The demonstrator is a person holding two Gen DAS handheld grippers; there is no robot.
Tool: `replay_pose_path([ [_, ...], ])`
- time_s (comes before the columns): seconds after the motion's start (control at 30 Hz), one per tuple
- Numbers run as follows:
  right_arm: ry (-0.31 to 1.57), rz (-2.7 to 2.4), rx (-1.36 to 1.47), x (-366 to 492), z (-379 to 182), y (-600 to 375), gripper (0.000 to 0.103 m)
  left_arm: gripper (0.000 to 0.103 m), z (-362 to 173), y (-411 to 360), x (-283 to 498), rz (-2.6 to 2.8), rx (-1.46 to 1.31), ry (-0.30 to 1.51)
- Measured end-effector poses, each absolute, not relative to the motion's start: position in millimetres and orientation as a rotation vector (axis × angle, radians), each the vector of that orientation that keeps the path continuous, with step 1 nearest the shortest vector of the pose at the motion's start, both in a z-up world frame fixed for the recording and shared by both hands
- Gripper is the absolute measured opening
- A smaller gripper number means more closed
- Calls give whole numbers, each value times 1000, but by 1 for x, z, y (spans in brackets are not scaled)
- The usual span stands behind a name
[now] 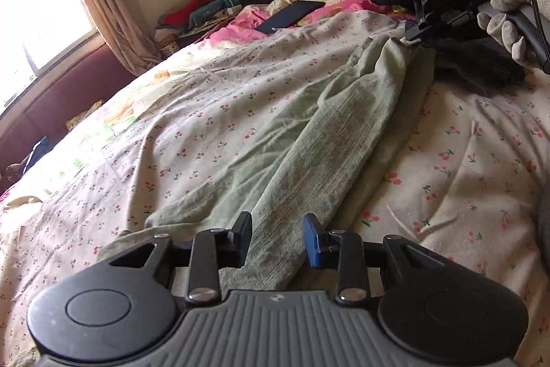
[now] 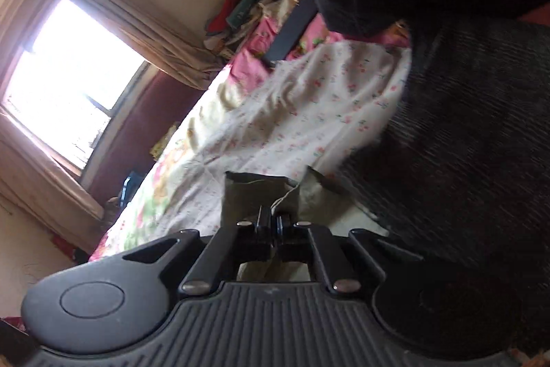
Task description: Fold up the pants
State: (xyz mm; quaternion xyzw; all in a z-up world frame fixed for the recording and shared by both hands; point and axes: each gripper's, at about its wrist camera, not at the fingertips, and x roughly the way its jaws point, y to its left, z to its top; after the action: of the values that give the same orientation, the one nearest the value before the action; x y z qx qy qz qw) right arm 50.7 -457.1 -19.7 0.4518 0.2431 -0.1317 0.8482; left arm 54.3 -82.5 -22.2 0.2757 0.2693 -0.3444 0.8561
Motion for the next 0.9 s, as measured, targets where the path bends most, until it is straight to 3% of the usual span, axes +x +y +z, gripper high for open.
replay_pose_path([
  [0.07,581,-321,999,36,-49,-466,3,46,-27,-86,45,-768,590,580],
  [0.17,651,-302,939,29,-49,-463,6,47,-31,-89,35,-799,626,576],
  [0.43,614,-278,303,41,32,-401,16,49,2,-52,43,-807,567,560],
  [0.5,666,-150,182,65,36,-376,27,52,7,-42,56,-777,598,530],
  [0.53,686,-78,139,80,34,-362,31,54,7,-39,65,-761,621,513],
  [0.9,968,407,-250,172,-12,-278,36,57,-22,-32,164,-814,845,605],
])
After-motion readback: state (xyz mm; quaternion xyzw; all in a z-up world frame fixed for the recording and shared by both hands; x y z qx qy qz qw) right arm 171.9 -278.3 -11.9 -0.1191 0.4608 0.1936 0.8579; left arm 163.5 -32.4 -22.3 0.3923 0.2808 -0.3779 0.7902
